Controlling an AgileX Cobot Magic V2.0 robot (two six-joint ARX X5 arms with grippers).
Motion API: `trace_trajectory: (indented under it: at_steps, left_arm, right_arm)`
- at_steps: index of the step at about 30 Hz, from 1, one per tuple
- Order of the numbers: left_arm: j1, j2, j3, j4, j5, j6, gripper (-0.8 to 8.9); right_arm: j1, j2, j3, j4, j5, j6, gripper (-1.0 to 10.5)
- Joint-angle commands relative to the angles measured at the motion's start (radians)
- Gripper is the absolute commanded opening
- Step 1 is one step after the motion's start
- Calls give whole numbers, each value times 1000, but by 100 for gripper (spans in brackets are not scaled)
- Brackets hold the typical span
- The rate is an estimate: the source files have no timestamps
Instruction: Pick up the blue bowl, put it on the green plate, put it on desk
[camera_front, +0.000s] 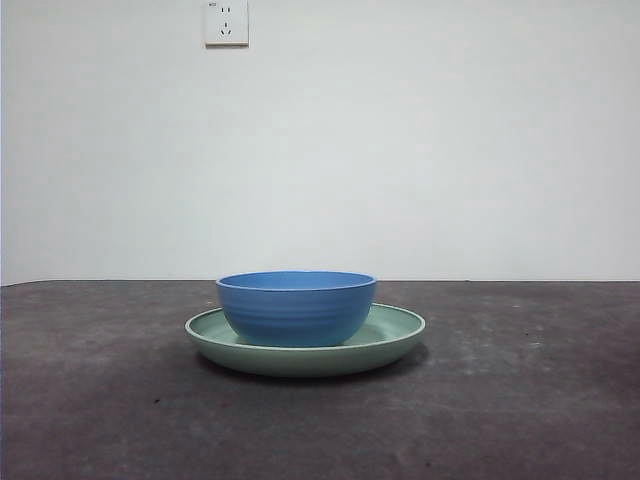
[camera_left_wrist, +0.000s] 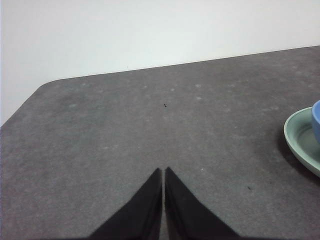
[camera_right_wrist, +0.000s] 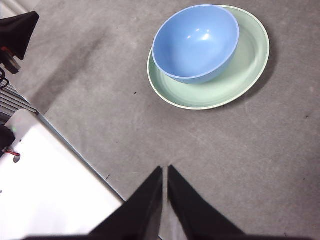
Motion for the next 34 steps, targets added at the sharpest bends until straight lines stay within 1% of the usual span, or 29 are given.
trace_trajectory:
  at_steps: [1,5,34]
  left_arm:
    - [3,-10,-21,-17,-3,15,9]
    - [3,-10,-21,-64,-3,14,9]
    - [3,-10,-21,-63,-3,15,9]
  right_arm:
    - [8,7,18,9,1,-12,11]
    - [8,6,18,9,1,-12,12]
    - [8,6,18,10,2,-12,11]
